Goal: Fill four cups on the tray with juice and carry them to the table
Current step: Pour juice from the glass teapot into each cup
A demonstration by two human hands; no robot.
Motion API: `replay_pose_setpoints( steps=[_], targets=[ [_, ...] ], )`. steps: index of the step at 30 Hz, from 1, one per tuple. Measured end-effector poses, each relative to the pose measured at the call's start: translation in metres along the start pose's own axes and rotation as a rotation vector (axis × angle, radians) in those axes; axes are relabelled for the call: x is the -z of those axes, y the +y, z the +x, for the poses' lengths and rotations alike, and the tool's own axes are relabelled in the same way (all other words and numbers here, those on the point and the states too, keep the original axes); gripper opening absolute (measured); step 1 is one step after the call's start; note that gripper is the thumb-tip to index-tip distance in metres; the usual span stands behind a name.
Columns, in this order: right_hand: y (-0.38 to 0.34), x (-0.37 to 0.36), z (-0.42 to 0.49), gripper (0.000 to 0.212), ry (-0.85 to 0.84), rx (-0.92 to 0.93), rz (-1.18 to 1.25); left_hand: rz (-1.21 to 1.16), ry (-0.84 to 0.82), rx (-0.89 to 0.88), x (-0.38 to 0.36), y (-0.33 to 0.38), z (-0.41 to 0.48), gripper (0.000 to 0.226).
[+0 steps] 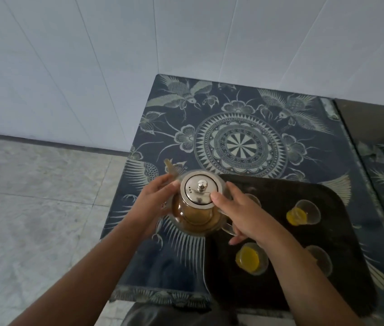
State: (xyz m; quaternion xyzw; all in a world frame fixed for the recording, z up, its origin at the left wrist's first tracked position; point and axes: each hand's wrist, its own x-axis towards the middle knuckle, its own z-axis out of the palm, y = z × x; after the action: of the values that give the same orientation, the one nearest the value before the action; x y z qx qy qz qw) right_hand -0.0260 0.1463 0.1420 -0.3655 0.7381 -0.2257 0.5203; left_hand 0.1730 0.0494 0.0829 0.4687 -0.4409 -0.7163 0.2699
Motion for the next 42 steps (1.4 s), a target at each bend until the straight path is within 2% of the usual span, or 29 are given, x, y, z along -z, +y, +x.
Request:
replay_pose_setpoints(
  steps=[3, 6, 8, 17, 20, 23, 26, 32, 37, 42],
  targets=[
    [0.007, -0.029, 0.009, 0.092, 0.034, -0.041, 0.066, 0.036, -0.034, 0.032, 0.018, -0.005, 0.012, 0.039],
    [0.017, -0.055, 0.016, 0.099, 0.061, -0.064, 0.128, 0.074, -0.06, 0.049, 0.028, -0.01, 0.024, 0.022],
    [0.019, -0.071, 0.019, 0.095, 0.082, -0.094, 0.177, 0.118, -0.086, 0.052, 0.034, -0.016, 0.034, 0.017],
    [0.028, -0.122, 0.03, 0.083, 0.219, -0.302, 0.484, 0.235, -0.234, 0.108, 0.056, -0.031, 0.068, 0.026],
    [0.028, -0.132, 0.035, 0.084, 0.25, -0.332, 0.566, 0.273, -0.28, 0.121, 0.059, -0.036, 0.078, 0.027],
    [0.031, -0.139, 0.038, 0.081, 0.282, -0.338, 0.645, 0.326, -0.307, 0.145, 0.06, -0.038, 0.085, 0.037],
    [0.033, -0.146, 0.039, 0.081, 0.318, -0.324, 0.65, 0.374, -0.355, 0.144, 0.062, -0.035, 0.091, 0.041],
    [0.034, -0.147, 0.04, 0.079, 0.295, -0.286, 0.521, 0.371, -0.404, 0.137, 0.065, -0.04, 0.098, 0.034],
    [0.04, -0.14, 0.045, 0.072, 0.297, -0.292, 0.456, 0.363, -0.457, 0.154, 0.064, -0.038, 0.105, 0.055],
    [0.037, -0.14, 0.043, 0.061, 0.258, -0.31, 0.472, 0.384, -0.522, 0.168, 0.059, -0.031, 0.11, 0.044]
  ],
)
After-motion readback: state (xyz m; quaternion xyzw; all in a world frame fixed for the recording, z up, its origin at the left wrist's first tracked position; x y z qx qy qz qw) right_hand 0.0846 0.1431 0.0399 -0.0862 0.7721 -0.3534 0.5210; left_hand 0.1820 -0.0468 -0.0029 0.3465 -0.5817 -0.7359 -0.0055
